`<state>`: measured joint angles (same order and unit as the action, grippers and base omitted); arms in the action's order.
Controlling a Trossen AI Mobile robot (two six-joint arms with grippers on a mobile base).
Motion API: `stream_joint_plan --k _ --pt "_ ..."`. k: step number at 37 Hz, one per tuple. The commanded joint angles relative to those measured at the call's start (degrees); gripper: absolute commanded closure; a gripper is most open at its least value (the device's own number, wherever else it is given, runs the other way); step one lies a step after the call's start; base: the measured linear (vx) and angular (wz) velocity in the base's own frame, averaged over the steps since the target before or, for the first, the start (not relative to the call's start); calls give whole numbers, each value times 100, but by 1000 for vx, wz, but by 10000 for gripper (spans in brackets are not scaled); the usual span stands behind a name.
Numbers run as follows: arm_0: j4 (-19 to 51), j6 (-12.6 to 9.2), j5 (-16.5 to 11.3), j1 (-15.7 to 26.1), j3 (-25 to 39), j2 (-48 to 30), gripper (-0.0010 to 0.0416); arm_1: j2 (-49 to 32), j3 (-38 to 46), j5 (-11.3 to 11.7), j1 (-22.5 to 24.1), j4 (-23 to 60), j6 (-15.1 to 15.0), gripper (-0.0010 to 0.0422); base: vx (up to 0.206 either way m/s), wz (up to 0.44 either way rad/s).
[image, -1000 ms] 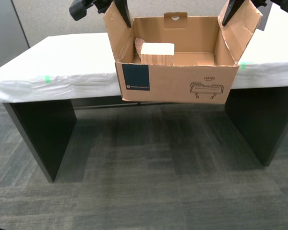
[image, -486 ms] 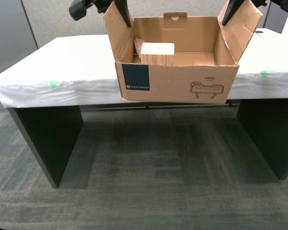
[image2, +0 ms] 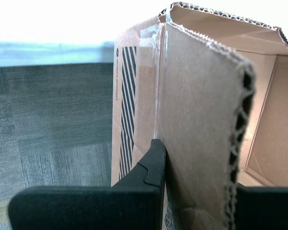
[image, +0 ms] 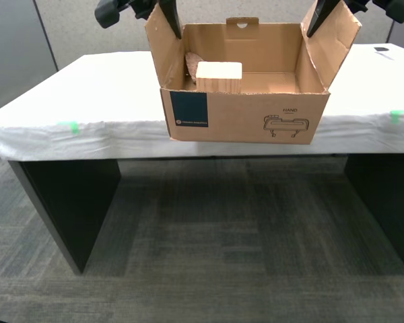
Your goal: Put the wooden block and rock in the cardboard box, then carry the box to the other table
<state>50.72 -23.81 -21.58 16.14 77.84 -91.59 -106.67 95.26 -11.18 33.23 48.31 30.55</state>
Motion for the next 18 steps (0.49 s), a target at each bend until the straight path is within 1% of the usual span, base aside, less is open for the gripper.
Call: stream_joint_plan --k 1,4,10,15,18 --pt "-76 -28 -236 20 9 2 407 9 17 -210 24 -85 22 413 141 16" --pt "-90 -28 -236 20 9 2 407 9 20 -210 22 -105 -59 413 141 13" --pt "-129 -28 -234 17 9 2 407 9 17 -210 26 -160 -122 413 141 2" --pt "-179 -35 -234 20 9 2 407 9 20 -212 26 -186 -280 413 137 1" --pt "-179 -68 -234 20 9 2 407 9 17 -212 26 -166 -302 413 135 -4"
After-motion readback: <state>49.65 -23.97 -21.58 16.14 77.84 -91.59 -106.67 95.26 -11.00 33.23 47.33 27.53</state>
